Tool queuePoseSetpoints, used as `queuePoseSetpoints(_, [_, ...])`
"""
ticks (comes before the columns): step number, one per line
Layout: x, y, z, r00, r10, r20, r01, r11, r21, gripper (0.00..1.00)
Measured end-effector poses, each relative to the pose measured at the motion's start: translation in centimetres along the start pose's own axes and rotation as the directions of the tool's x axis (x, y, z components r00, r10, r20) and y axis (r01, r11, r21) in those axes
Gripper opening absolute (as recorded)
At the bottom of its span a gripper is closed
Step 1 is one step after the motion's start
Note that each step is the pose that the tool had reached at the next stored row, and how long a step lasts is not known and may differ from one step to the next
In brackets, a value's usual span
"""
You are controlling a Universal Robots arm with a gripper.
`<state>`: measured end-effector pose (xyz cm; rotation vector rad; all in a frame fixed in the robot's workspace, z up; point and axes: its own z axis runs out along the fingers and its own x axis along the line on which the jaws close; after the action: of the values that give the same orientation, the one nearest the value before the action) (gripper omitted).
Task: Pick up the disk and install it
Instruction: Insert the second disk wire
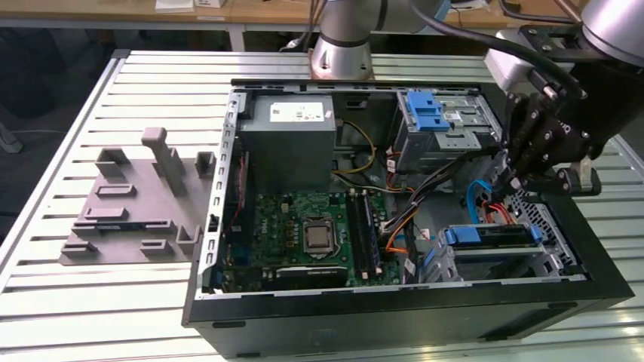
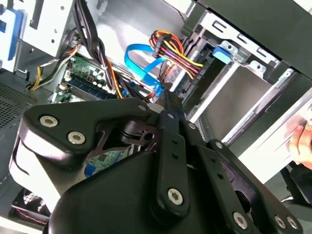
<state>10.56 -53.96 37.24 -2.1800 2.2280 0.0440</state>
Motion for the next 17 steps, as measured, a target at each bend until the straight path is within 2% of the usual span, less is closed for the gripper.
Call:
queuePoseSetpoints(5, [-0.34,0.01,0.04,1.0,-0.008,-0.0051,0.008,1.0,-0.0002,0.11])
queuePoseSetpoints(6, [-0.42,0.01,0.06,0.9999,-0.009,-0.0074,0.009,1.0,-0.0003,0.11])
queuePoseSetpoints(7, [-0.55,0.02,0.09,0.9999,-0.009,-0.0111,0.009,1.0,-0.0004,0.17])
queuePoseSetpoints(9, [-0.85,0.02,0.17,0.9998,-0.01,-0.0157,0.01,1.0,-0.0005,0.17])
queuePoseSetpoints(10, [-1.01,0.02,0.24,0.9997,-0.01,-0.0204,0.01,1.0,-0.0005,0.17])
queuePoseSetpoints(15, [-1.75,0.04,0.51,0.9961,-0.009,-0.0876,0.009,1.0,0.0003,0.17])
queuePoseSetpoints(17, [-2.07,0.04,0.64,0.9946,-0.009,-0.1034,0.01,1.0,0.0005,0.17])
